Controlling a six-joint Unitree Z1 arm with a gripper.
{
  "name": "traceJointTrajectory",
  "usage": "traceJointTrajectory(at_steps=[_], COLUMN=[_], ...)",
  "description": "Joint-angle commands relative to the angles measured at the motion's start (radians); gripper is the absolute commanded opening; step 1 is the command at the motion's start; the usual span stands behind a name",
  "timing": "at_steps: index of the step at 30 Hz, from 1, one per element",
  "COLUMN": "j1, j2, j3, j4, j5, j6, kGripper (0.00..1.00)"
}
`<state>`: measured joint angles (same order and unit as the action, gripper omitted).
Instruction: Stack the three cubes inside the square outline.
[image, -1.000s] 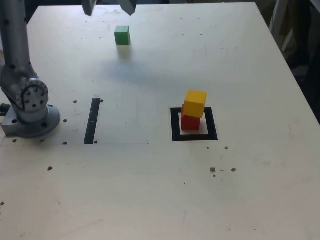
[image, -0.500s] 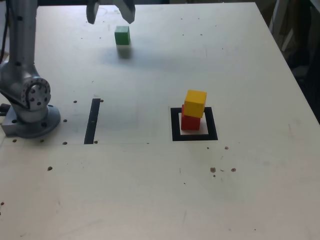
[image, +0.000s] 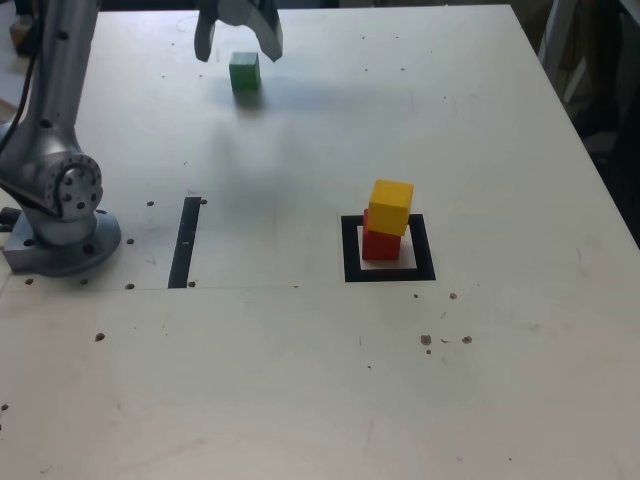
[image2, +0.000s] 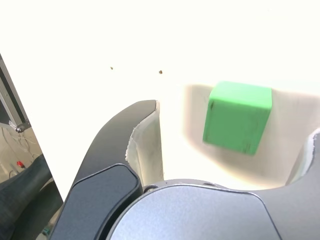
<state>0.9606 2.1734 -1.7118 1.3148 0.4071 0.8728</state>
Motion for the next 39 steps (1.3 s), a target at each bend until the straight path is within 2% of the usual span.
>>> traceJointTrajectory(at_steps=[1, 13, 27, 34, 39], j1=[0.005, 0.017, 0.02, 0.02, 0.02], j2=[0.018, 0.085, 0.113, 0.121, 0.121], j3=[-0.02, -0.106, -0.105, -0.097, -0.092], j4=[0.001, 0.027, 0.025, 0.014, 0.01], j5=[0.002, -0.001, -0.021, -0.021, -0.022], j6=[0.005, 0.02, 0.018, 0.021, 0.021], kGripper=[0.95, 0.83, 0.56, 0.35, 0.32])
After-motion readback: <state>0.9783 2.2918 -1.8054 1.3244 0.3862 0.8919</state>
